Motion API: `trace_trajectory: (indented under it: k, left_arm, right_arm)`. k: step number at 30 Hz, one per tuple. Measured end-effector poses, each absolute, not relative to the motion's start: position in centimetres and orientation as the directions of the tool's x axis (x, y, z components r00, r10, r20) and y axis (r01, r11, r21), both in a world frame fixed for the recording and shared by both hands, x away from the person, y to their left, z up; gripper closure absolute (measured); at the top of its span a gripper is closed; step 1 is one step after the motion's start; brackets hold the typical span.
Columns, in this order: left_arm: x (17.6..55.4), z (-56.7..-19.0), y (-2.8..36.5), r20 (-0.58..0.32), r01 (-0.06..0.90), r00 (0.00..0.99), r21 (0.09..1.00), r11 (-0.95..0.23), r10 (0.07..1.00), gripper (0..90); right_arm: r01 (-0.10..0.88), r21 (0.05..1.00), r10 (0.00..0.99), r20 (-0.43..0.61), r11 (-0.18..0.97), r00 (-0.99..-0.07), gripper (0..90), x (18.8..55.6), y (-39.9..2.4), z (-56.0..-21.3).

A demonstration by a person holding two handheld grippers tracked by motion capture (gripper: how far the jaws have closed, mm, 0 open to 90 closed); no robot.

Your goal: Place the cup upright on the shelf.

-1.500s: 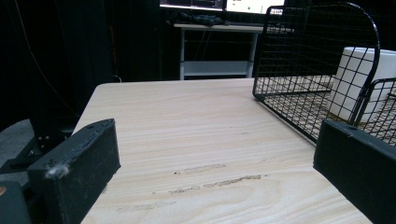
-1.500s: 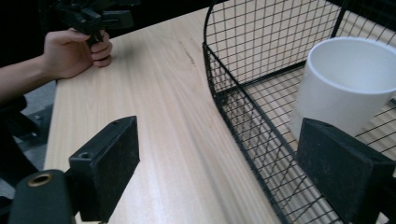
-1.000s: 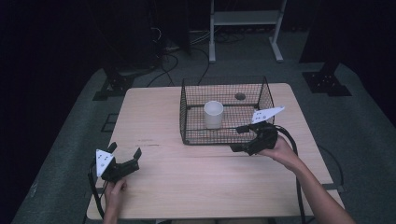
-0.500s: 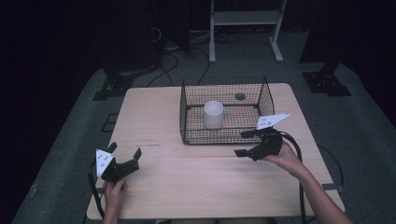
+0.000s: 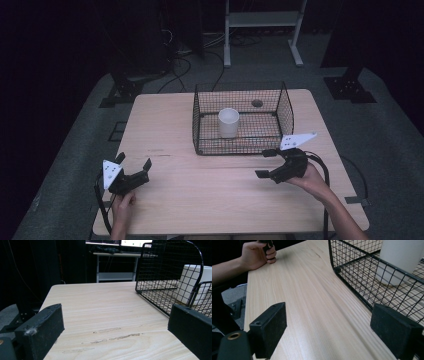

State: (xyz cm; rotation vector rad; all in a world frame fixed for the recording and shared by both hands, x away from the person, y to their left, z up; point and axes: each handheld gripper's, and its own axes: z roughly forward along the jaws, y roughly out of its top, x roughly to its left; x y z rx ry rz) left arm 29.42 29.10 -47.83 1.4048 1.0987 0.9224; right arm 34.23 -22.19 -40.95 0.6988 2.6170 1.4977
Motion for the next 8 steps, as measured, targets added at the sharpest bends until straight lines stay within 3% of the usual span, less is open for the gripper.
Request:
trace_trajectory:
  k: [8]
  left_arm:
    - [29.5,-47.8,29.2,-0.04,0.128,0.271,0.992,0.006,0.962,0.0]
  right_arm:
    - [0.369,0.825,0.43,0.173,0.428,-0.886,12.7,31.8,-21.4,-43.2]
